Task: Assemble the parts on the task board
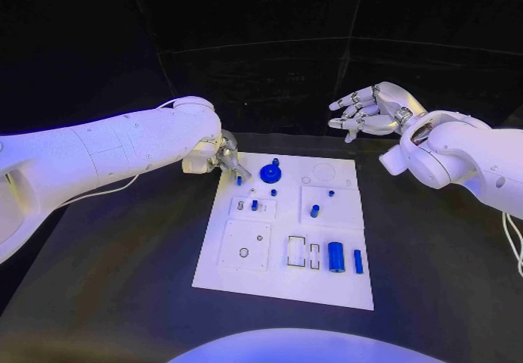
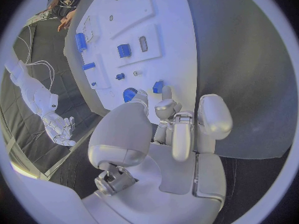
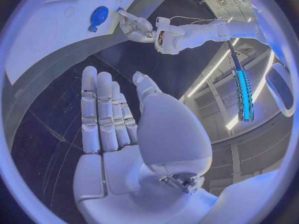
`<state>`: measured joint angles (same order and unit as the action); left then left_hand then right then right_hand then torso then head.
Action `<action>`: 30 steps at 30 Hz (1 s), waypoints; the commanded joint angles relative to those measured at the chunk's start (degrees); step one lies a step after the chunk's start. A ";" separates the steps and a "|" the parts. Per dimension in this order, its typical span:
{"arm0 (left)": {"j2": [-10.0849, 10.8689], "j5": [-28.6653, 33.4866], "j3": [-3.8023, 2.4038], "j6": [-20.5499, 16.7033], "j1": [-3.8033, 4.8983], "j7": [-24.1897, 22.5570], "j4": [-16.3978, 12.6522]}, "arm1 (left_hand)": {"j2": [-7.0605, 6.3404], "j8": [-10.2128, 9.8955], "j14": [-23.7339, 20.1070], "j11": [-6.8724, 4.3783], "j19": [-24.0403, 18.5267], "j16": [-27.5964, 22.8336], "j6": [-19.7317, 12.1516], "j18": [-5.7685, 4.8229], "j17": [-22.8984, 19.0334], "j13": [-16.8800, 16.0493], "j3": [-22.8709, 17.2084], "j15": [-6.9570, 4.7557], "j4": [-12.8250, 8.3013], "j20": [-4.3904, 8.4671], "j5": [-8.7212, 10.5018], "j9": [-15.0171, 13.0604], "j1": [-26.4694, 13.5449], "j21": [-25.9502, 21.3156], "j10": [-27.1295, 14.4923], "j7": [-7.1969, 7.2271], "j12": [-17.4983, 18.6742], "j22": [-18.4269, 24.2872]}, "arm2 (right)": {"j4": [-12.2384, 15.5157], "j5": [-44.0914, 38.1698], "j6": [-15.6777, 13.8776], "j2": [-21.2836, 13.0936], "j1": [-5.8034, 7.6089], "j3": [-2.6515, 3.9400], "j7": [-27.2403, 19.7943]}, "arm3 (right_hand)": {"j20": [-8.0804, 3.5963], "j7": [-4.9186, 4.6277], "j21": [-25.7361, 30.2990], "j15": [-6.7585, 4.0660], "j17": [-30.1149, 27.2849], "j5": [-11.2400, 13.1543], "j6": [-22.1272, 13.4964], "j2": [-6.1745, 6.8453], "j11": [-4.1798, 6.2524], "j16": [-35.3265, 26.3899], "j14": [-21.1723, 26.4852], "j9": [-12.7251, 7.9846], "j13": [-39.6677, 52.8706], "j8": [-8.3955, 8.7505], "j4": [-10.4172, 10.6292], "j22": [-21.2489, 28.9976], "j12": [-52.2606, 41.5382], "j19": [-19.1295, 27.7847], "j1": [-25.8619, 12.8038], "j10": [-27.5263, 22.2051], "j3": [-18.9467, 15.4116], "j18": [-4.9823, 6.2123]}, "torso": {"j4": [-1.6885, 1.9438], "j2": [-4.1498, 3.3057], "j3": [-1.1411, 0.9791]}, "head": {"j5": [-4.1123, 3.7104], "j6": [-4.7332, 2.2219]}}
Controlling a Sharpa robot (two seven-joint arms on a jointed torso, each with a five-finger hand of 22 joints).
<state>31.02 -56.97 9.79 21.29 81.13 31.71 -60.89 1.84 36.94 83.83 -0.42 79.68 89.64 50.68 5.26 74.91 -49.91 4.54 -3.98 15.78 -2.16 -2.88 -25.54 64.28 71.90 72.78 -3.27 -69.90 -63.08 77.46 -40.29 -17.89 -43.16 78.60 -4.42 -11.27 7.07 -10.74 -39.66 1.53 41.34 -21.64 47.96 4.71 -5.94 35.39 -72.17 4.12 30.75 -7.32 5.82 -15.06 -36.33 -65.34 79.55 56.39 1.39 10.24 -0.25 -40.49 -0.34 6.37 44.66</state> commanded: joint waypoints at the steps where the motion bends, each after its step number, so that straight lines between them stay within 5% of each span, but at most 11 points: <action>1: 0.01 -0.36 0.01 0.30 0.04 -0.66 -0.12 | 0.20 0.33 6.17 -0.46 0.22 0.36 0.42 0.24 15.09 -0.10 -0.16 -0.36 -0.25 0.18 0.05 -0.09 0.70 0.18 0.04 0.01 -0.20 -0.05 | 0.00 -0.12 0.22 0.07 0.13 0.05 -0.36 | 0.11 -0.12 0.30 -0.17 -0.10 -0.15 -0.43 -0.15 0.06 -0.07 0.27 0.00 -0.10 -0.24 -0.25 0.06 -0.31 -0.07 0.58 -0.35 -0.18 0.26 | -0.01 -0.01 0.00 | 0.06 -0.03; 21: -0.23 -0.35 0.12 -0.23 -0.31 -1.03 0.18 | 1.81 0.73 6.17 -0.53 0.24 0.36 0.25 0.22 15.09 -0.06 -2.36 -0.41 -1.94 0.24 0.04 0.00 4.32 0.16 0.16 0.07 -0.14 -0.20 | -0.09 -0.12 0.22 0.16 0.13 0.05 -0.41 | 0.09 -0.12 0.36 -0.18 -0.14 -0.52 -0.48 -0.21 0.06 -0.06 0.27 0.00 -0.24 -0.33 -0.27 0.07 -0.40 -0.13 0.71 -0.39 -0.17 0.26 | -0.04 -0.05 -0.03 | 0.02 0.02; 30: -0.29 -0.35 0.13 -0.73 -0.36 -1.90 0.16 | 3.79 0.47 6.17 -1.04 0.24 0.36 -0.35 0.24 15.09 0.10 -7.88 -0.77 -6.42 0.51 0.01 0.37 10.91 0.10 -0.03 0.60 0.20 -0.30 | -0.09 -0.12 0.24 0.16 0.13 0.05 -0.44 | 0.09 -0.12 0.36 -0.18 -0.14 -0.52 -0.48 -0.21 0.06 -0.06 0.27 0.00 -0.24 -0.33 -0.27 0.07 -0.40 -0.13 0.71 -0.39 -0.17 0.26 | 0.00 -0.01 -0.02 | -0.03 0.18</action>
<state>30.79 -57.01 9.92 21.00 80.71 30.87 -60.71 5.42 37.46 83.93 -1.16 79.88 89.64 50.35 5.26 74.90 -49.86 -2.82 -4.30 9.59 -1.95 -2.87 -25.15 74.57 71.90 72.71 -2.96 -69.90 -63.33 77.33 -40.34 -17.89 -43.03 78.60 -4.42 -11.30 7.07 -10.94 -39.66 1.53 41.29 -21.98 47.76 4.49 -5.94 35.39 -72.17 4.12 30.56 -7.31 5.82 -15.07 -36.55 -65.34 79.78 56.39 1.39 10.24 -0.28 -40.54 -0.37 6.32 44.80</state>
